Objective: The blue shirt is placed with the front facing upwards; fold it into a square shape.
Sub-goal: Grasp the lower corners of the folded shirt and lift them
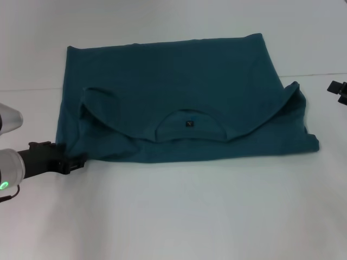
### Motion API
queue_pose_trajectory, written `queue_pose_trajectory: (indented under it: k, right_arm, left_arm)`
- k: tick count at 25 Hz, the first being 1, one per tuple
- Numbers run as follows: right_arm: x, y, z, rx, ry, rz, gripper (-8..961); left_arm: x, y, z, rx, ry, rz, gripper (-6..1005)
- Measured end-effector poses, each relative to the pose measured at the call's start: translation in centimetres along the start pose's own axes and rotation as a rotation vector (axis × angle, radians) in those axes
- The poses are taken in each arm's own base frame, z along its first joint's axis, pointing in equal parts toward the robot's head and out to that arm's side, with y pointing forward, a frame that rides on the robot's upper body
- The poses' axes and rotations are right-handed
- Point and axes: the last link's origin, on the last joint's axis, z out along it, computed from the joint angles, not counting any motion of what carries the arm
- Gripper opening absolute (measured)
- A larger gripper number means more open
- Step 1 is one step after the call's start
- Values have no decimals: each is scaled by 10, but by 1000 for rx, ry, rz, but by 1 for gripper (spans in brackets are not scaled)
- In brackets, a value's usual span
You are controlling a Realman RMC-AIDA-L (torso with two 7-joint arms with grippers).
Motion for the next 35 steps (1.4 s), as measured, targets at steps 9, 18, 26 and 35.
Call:
queue_pose_trajectory:
  k: [9,18,26,35]
  right_arm:
    - [3,0,-1,-6,10,2,666]
    - [5,1,-3,-23,15,14,664]
    - [1,4,-16,-38,144,-83,668]
    - [-39,23,-37,118,428,-338,672]
  left_arm:
    - [-3,2,15,6,-39,13,466]
    - [-3,-4,13,29,-51,4,290]
    - [4,-7,11,41,-36,18,65]
    - [11,-9,8,29,-30,38,30]
